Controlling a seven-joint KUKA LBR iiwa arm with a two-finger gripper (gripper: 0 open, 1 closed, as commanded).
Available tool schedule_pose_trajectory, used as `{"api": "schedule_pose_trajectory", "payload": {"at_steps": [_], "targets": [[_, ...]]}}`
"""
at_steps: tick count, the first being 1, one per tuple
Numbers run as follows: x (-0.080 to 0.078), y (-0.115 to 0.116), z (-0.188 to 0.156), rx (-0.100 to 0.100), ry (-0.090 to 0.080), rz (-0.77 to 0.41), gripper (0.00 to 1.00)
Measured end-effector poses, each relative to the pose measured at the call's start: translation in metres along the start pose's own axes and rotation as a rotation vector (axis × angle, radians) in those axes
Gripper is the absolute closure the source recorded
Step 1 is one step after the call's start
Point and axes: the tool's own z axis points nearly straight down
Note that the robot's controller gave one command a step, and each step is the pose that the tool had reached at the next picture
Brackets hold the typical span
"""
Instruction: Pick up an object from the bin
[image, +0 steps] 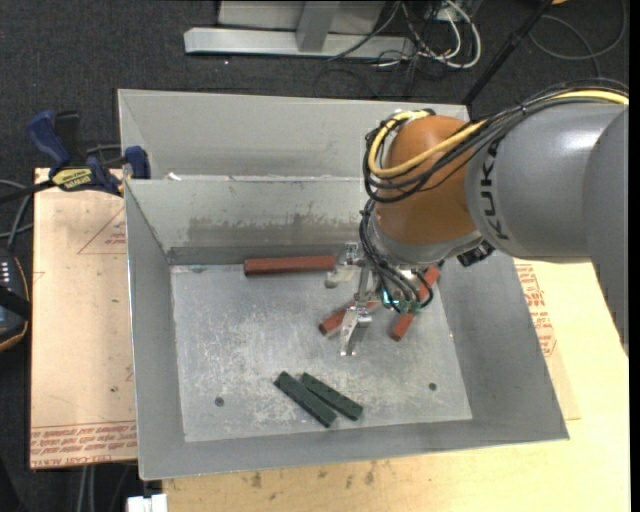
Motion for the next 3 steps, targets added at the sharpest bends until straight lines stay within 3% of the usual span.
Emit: {"api": "schedule_pose_trajectory", "payload": {"at_steps": [1, 2, 3], "targets": [[-0.002, 0.000, -0.004, 0.000, -0.007, 0.001, 0.00], [-0.033, -0.013, 0.059, 0.000, -0.015, -0.017, 1.00], [-0.033, -0.013, 0.059, 0.000, -0.015, -0.017, 1.00]]}}
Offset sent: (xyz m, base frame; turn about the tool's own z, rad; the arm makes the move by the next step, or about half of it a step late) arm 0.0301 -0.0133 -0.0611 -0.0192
